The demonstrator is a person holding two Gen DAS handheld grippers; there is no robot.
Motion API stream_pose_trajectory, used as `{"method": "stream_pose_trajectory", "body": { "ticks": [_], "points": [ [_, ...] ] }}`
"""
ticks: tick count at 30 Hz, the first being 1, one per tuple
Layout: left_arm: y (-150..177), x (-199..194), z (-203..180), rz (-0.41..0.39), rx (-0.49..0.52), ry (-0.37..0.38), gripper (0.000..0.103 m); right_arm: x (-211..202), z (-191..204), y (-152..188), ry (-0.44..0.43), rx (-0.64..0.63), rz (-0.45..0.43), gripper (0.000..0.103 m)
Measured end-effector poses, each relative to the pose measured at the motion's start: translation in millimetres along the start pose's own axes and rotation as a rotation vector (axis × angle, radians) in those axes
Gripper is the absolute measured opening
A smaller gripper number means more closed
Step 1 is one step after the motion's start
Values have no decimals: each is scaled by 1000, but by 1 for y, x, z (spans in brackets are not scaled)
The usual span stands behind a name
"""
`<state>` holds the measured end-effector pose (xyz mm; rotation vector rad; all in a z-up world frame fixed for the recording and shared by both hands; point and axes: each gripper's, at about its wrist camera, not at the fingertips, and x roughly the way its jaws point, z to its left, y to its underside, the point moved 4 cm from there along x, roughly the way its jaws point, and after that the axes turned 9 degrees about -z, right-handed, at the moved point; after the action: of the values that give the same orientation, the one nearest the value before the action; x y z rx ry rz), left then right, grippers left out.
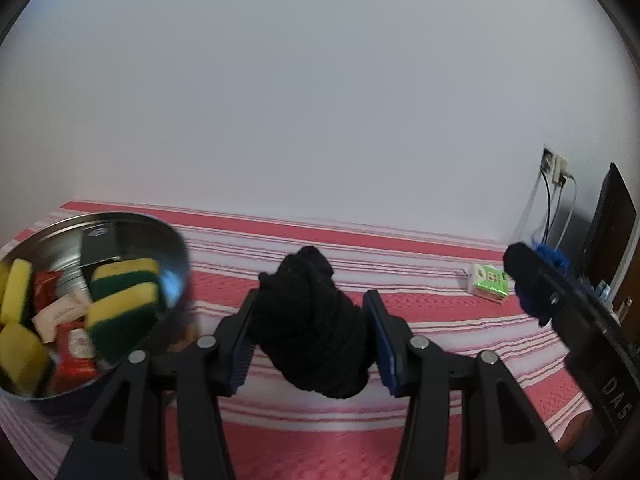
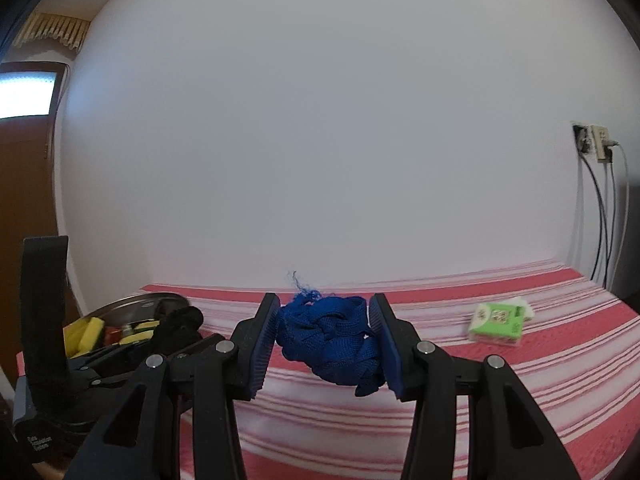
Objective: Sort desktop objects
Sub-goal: 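Carry the black and blue yarn over the silver tin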
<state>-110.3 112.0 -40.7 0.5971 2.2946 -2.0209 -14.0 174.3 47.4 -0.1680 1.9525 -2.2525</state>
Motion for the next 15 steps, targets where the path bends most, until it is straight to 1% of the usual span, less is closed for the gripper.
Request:
{"method": "stream_pose_trajectory", "body": {
  "ticks": [4,7,15],
  "points": [
    [-8,-21,20,-33,-15,-24,50,1,24,1,-43,16,17,50],
    [-13,-35,39,-55,-18,-61,50,8,48,4,-79,23,20,50],
    [-20,-60,116,-56,-61,-215,50,30,117,9,-213,48,41,50]
  ]
}}
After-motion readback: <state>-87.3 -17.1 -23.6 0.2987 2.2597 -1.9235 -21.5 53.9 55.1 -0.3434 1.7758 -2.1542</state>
